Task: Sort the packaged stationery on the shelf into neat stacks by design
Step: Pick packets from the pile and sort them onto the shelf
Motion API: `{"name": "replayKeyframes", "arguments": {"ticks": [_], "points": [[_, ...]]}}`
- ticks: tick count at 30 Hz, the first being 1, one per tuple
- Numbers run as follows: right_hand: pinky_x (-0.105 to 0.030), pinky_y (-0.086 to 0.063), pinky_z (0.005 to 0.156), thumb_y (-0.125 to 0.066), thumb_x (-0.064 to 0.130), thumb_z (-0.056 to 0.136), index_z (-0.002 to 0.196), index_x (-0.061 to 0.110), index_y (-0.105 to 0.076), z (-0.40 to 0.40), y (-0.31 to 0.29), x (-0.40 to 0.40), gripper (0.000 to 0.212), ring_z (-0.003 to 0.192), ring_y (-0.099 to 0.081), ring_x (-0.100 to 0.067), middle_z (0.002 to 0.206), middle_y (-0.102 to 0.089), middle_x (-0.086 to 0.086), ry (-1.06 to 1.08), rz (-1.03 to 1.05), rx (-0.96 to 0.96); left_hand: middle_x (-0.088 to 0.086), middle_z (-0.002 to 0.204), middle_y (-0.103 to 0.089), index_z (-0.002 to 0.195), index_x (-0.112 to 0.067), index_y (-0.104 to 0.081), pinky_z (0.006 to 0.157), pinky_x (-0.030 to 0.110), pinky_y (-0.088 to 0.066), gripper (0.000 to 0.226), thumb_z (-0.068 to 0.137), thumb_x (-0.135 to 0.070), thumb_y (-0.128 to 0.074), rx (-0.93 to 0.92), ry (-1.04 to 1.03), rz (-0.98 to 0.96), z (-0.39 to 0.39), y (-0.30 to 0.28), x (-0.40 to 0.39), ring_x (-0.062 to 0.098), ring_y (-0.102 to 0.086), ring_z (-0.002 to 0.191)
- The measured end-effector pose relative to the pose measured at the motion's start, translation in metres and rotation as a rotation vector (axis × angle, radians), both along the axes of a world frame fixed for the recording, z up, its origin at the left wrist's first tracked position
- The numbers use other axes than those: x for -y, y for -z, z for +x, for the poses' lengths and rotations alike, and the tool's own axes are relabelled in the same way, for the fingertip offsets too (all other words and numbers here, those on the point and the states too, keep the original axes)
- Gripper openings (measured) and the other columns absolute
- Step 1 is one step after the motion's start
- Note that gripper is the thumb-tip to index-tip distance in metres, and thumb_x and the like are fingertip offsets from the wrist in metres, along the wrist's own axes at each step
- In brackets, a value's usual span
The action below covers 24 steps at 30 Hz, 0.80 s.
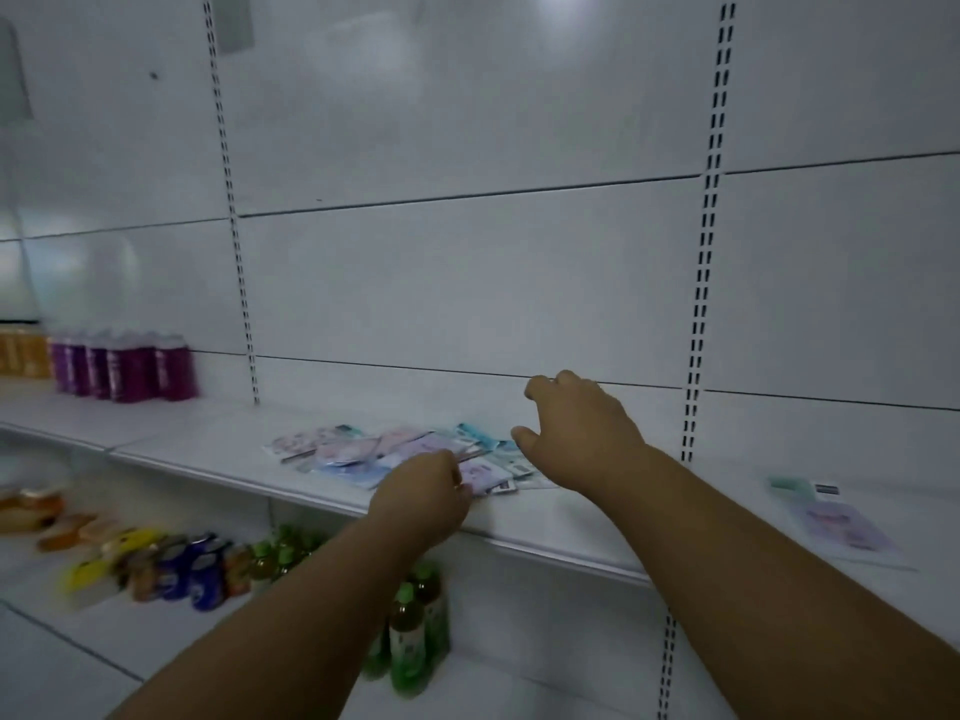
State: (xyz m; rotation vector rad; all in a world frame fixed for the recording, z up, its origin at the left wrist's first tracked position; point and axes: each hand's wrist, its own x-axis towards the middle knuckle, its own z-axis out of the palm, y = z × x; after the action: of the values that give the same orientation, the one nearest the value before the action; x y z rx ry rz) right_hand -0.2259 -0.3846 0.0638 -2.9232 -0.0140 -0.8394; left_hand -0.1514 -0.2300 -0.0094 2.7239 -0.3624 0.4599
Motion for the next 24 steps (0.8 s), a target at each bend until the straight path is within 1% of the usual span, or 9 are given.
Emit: {"name": "replayKeyframes", "arguments": {"ticks": [3, 6, 11, 14, 16, 17, 19, 22, 24], "points": [[-0.041, -0.046, 0.092, -0.053, 0.044, 0.089, 0.125, 0.018, -0.05, 0.019, 0.004, -0.02, 0.045, 0.113, -0.053, -0.029, 0.124, -0.055, -0.009, 0.032, 0.014, -0.035, 0.005, 0.11, -0.07, 0.105, -0.019, -0.067, 0.083, 0.029, -0.047, 0.028, 0.09, -0.036, -0.052, -0.005, -0.029, -0.021, 0.029, -0.004, -0.028, 0.024, -0.063, 0.103], [-0.041, -0.047, 0.092, -0.053, 0.044, 0.089, 0.127, 0.019, -0.049, 0.036, 0.003, -0.029, 0.046, 0.113, -0.053, -0.028, 0.124, -0.055, -0.009, 0.054, -0.012, -0.042, 0.007, 0.118, -0.064, 0.115, -0.02, -0.062, 0.091, 0.036, -0.049, 0.036, 0.09, -0.043, -0.051, 0.04, -0.052, 0.008, 0.061, -0.004, -0.036, 0.025, -0.058, 0.108], [-0.041, -0.047, 0.092, -0.053, 0.047, 0.089, 0.126, 0.02, -0.05, 0.071, 0.006, -0.034, 0.047, 0.112, -0.053, -0.028, 0.124, -0.055, -0.008, 0.046, -0.052, -0.056, 0.009, 0.13, -0.058, 0.13, -0.021, -0.053, 0.097, 0.042, -0.043, 0.058, 0.086, -0.058, -0.044, -0.084, -0.149, 0.218, 0.101, 0.002, -0.025, 0.029, -0.052, 0.118], [-0.041, -0.047, 0.092, -0.053, 0.048, 0.088, 0.124, 0.019, -0.051, 0.094, 0.01, -0.035, 0.046, 0.111, -0.054, -0.028, 0.122, -0.055, -0.008, 0.026, -0.034, -0.068, 0.01, 0.128, -0.06, 0.129, -0.019, -0.054, 0.096, 0.042, -0.044, 0.064, 0.08, -0.059, -0.051, -0.094, -0.151, 0.262, 0.115, 0.004, -0.023, 0.03, -0.056, 0.115], [-0.041, -0.047, 0.091, -0.053, 0.047, 0.088, 0.123, 0.019, -0.052, 0.108, 0.013, -0.037, 0.045, 0.108, -0.055, -0.028, 0.12, -0.056, -0.008, 0.016, 0.005, -0.07, 0.011, 0.131, -0.052, 0.132, -0.018, -0.045, 0.098, 0.043, -0.043, 0.075, 0.073, -0.061, -0.061, -0.107, -0.14, 0.236, 0.12, -0.001, -0.024, 0.031, -0.051, 0.12], [-0.041, -0.048, 0.09, -0.053, 0.047, 0.088, 0.123, 0.018, -0.052, 0.113, 0.015, -0.039, 0.044, 0.107, -0.056, -0.028, 0.119, -0.056, -0.007, 0.01, 0.028, -0.073, 0.012, 0.132, -0.047, 0.133, -0.018, -0.04, 0.098, 0.044, -0.045, 0.081, 0.069, -0.058, -0.068, -0.14, -0.134, 0.178, 0.12, -0.004, -0.026, 0.033, -0.05, 0.121], [-0.04, -0.049, 0.089, -0.054, 0.046, 0.089, 0.123, 0.018, -0.052, 0.123, 0.02, -0.043, 0.044, 0.104, -0.057, -0.027, 0.117, -0.056, -0.007, 0.005, 0.066, -0.091, 0.014, 0.131, -0.04, 0.131, -0.015, -0.037, 0.097, 0.043, -0.049, 0.079, 0.068, -0.039, -0.078, -0.196, -0.112, -0.081, 0.126, -0.01, -0.032, 0.035, -0.051, 0.119], [-0.041, -0.05, 0.088, -0.054, 0.043, 0.089, 0.123, 0.017, -0.053, 0.135, 0.026, -0.048, 0.043, 0.102, -0.058, -0.027, 0.117, -0.056, -0.008, 0.018, 0.131, -0.099, 0.016, 0.127, -0.044, 0.121, -0.01, -0.05, 0.086, 0.032, -0.05, 0.05, 0.077, -0.014, -0.074, -0.168, -0.081, -0.459, 0.139, -0.016, -0.052, 0.034, -0.058, 0.108], [-0.04, -0.05, 0.088, -0.054, 0.04, 0.09, 0.123, 0.016, -0.054, 0.144, 0.031, -0.054, 0.041, 0.102, -0.058, -0.028, 0.116, -0.057, -0.009, 0.031, 0.172, -0.093, 0.016, 0.102, -0.058, 0.092, -0.009, -0.062, 0.072, 0.035, -0.054, 0.018, 0.076, -0.009, -0.071, -0.135, -0.056, -0.694, 0.145, -0.019, -0.07, 0.029, -0.062, 0.085]]}}
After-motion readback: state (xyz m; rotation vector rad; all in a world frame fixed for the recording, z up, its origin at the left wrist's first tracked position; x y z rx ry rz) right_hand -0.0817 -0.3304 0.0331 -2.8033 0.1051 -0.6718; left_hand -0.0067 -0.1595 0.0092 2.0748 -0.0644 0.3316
